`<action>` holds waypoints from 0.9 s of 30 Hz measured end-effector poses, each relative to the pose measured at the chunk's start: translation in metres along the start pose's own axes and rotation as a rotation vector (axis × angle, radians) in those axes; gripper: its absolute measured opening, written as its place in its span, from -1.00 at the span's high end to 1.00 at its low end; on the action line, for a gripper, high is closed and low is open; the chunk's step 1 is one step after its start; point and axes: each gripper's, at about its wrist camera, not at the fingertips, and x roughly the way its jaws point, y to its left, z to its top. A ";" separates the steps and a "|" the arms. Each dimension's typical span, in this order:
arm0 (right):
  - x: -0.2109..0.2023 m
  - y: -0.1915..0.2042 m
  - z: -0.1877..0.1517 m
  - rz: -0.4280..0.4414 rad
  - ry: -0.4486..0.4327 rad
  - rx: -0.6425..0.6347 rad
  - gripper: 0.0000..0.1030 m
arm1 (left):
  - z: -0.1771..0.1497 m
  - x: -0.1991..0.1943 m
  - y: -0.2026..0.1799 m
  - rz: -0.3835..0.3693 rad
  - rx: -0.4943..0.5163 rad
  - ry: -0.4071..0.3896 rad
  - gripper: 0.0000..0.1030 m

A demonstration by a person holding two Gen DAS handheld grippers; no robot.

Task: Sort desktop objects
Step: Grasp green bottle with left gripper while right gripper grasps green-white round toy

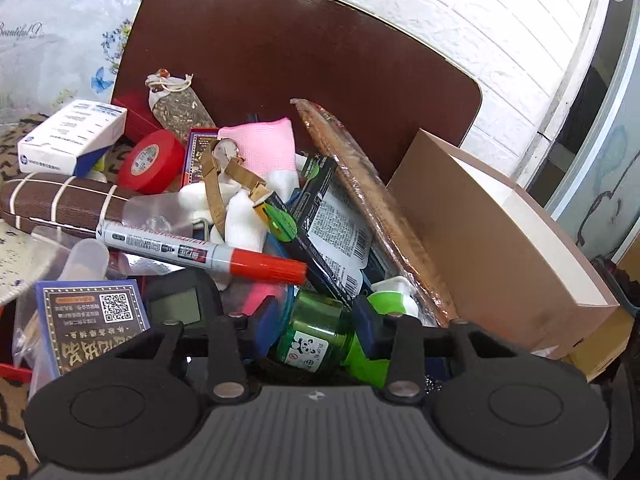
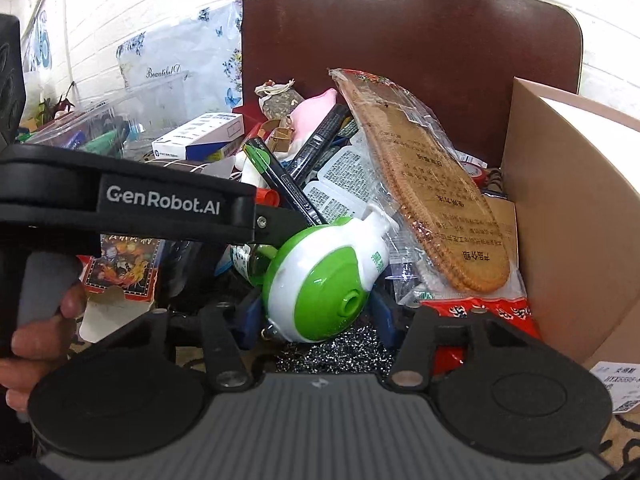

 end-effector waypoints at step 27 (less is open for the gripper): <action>-0.121 -0.006 -0.086 0.035 0.125 0.088 -0.03 | -0.083 -0.063 -0.060 -0.053 0.057 0.196 -0.11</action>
